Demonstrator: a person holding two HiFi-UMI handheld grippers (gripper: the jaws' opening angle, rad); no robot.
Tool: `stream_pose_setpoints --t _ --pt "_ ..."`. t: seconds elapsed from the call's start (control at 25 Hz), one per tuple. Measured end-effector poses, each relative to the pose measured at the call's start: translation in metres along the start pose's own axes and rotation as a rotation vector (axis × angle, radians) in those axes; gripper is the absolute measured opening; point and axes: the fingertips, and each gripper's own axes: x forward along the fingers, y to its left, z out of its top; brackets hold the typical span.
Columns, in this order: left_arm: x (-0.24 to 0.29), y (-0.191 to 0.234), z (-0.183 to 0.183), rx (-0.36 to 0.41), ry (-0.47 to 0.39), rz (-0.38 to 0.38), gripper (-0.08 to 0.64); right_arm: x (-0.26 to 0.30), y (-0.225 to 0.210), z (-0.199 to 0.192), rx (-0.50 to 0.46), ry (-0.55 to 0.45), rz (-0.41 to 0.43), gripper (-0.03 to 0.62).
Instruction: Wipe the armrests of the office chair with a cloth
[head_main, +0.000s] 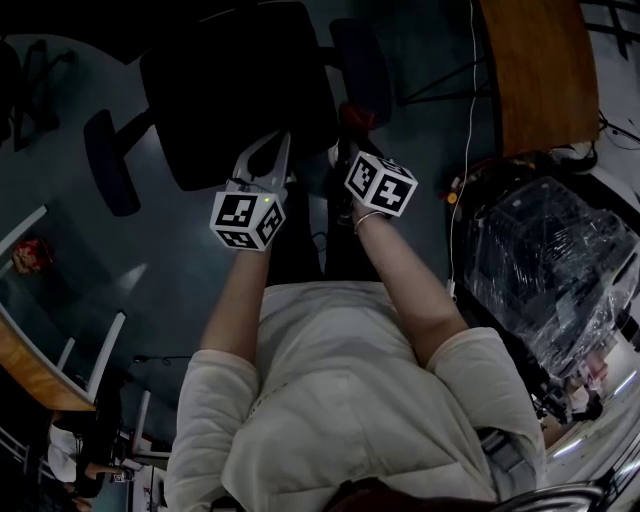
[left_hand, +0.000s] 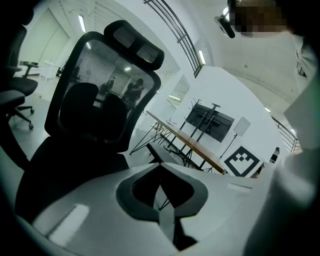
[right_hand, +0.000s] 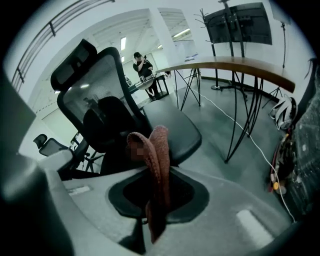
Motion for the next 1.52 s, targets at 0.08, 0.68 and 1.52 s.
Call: stream_pose_setpoints --t 0.08,0.68,1.52 --pt "0.003 -0.002 0.001 0.002 0.000 -0.001 0.015 -0.009 -0.011 -0.011 -0.028 0.038 -0.002 0.041" --pt "0.080 -0.048 -0.020 0.004 0.094 -0.008 0.015 -0.017 -0.049 0.129 -0.431 -0.143 0.050 0.041" --pt "0.130 -0.043 -0.063 -0.218 0.083 0.163 0.015 0.122 0.122 0.180 -1.022 0.116 0.602 0.041"
